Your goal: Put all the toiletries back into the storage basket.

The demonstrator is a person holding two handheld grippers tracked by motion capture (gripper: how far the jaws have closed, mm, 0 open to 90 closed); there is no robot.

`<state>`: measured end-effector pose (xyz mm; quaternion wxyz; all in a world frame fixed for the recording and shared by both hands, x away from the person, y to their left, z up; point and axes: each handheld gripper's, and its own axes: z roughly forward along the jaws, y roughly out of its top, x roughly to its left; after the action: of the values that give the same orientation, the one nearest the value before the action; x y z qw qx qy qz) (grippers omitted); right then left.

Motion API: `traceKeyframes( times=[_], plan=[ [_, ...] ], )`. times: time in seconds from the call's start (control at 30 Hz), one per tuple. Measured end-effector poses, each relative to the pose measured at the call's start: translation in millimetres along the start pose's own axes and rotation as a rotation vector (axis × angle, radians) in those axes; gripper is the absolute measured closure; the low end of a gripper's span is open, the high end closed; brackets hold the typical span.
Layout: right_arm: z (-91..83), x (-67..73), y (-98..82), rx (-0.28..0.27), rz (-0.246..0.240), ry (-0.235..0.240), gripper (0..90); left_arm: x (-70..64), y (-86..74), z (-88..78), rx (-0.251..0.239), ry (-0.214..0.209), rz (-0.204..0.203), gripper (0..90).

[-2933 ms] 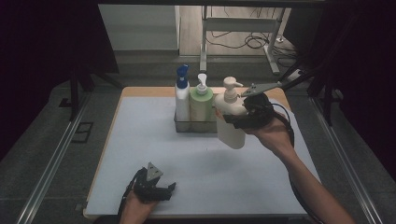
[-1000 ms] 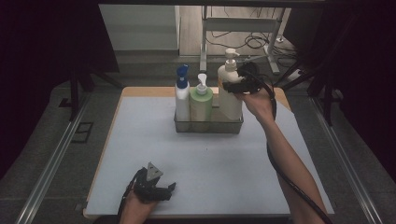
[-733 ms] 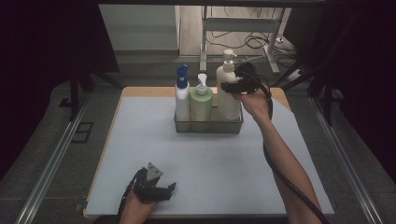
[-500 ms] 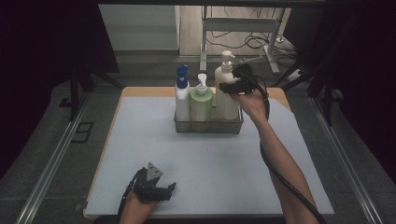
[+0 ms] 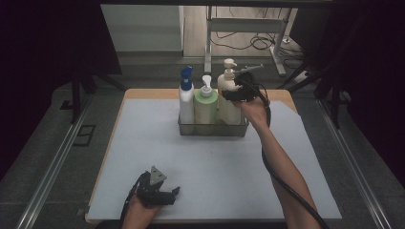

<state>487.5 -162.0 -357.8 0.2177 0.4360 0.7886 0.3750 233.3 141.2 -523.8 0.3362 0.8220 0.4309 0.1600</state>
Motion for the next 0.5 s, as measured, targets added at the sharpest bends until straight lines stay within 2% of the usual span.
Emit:
traceKeyframes(
  times=[0.2,0.5],
  plan=[
    [-0.1,-0.2,-8.4,0.0,0.007,0.004,37.2,-0.1,0.0,0.0,0.0,0.0,0.0,12.3],
    [-3.2,3.2,-17.9,0.003,-0.007,0.0,37.2,-0.1,0.0,0.0,0.0,0.001,0.0,12.3]
  ],
)
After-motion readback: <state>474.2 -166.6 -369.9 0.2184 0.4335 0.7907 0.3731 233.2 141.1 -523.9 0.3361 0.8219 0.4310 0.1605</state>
